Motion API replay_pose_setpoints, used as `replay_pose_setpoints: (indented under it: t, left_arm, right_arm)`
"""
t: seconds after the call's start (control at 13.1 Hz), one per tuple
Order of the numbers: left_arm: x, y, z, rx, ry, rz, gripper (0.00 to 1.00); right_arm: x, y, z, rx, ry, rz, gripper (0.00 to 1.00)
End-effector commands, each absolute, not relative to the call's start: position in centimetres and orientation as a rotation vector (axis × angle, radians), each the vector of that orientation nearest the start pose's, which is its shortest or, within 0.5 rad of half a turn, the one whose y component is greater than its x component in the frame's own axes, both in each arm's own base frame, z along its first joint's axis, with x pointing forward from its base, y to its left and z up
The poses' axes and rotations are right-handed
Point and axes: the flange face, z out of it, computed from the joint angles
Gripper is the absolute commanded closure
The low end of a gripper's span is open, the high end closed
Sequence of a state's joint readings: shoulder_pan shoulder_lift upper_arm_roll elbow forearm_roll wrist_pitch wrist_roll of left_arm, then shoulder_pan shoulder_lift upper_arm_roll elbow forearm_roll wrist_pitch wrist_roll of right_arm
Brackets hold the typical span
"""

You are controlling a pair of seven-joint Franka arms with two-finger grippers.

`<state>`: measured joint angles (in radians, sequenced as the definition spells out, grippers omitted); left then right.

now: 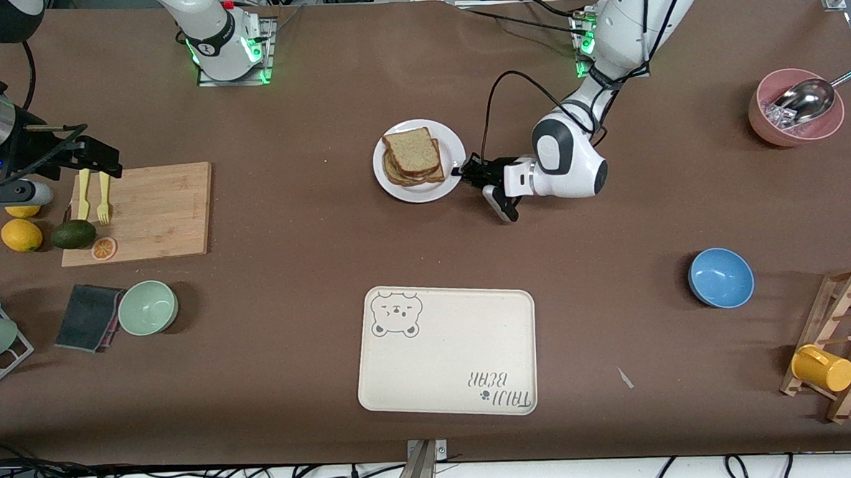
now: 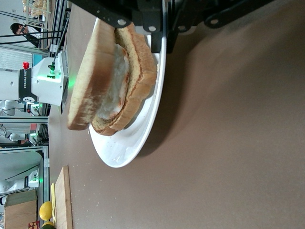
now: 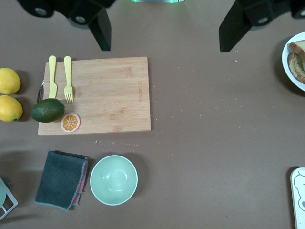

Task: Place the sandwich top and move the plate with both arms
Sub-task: 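Slide the plate with the left gripper onto the cream bear tray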

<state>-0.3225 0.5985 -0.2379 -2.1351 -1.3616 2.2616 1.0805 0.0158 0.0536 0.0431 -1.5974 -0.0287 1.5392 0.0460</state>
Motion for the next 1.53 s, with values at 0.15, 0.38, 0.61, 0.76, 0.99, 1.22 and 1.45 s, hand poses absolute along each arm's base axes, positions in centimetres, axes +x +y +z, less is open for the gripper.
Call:
replay_pose_setpoints:
  t: [0.15, 0.38, 0.61, 0.76, 0.99, 1.22, 1.45]
  left_arm:
    - [43.3, -30.8, 11.3, 2.101, -0.431, -0.159, 1.00]
    - [45.0, -30.1, 12.0, 2.096, -0.400, -0.129, 1.00]
    - [48.6, -29.3, 14.5, 2.011, -0.289, -0.146, 1.00]
    - [51.9, -29.5, 17.2, 1.983, -0.244, -0.139, 1.00]
    - [58.5, -28.6, 19.5, 2.054, -0.288, -0.086, 1.00]
    - [63.6, -28.1, 19.5, 2.067, -0.253, -0.037, 1.00]
    - [67.1, -27.1, 18.6, 2.061, -0.172, 0.002, 1.00]
  right_arm:
    - [55.8, 3.2, 58.1, -3.174, -0.009, 0.165, 0.00]
    - [55.7, 3.2, 58.1, -3.176, -0.009, 0.170, 0.00]
    - [55.8, 3.2, 58.1, -3.176, -0.009, 0.167, 0.00]
    - [55.8, 3.2, 58.1, -3.176, -0.009, 0.167, 0.00]
    - [55.8, 3.2, 58.1, -3.176, -0.009, 0.167, 0.00]
    - [55.7, 3.2, 58.1, -3.176, -0.009, 0.170, 0.00]
    - [55.7, 3.2, 58.1, -3.176, -0.009, 0.170, 0.00]
